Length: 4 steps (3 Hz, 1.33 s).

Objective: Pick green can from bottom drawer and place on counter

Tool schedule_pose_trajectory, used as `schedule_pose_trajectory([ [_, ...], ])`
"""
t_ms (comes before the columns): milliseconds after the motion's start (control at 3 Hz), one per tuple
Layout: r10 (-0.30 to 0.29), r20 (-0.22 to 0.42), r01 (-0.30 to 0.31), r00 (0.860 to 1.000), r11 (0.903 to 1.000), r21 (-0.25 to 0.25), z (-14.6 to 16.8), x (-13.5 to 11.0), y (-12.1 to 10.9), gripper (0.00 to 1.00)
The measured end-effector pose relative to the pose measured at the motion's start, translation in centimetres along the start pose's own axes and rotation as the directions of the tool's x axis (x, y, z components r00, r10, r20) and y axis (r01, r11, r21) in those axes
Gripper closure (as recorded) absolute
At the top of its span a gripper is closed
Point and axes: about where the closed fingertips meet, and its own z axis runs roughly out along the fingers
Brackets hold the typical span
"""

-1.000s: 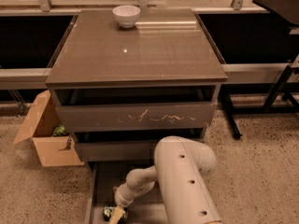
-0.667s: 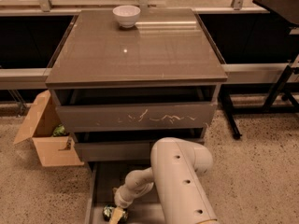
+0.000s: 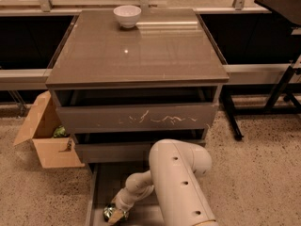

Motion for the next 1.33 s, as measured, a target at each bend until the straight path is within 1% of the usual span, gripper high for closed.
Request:
schedule_pose_trajectory([
  [333, 0.007, -0.007, -0.007, 1.000, 1.0000, 0.004, -0.2, 0.7, 0.3, 0.65],
  [667, 0.008, -0.008, -0.008, 1.000, 1.0000, 0.005, -0.2, 0.8, 0.4, 0.88],
  [1000, -0.041, 0.066, 0.041, 0.997, 0.9991, 0.008, -2.2, 0.3, 0.9, 1.00],
  [1333, -0.166, 0.225, 0.159, 0.960, 0.9861, 0.049, -8.4, -1.0, 2.6, 1.00],
])
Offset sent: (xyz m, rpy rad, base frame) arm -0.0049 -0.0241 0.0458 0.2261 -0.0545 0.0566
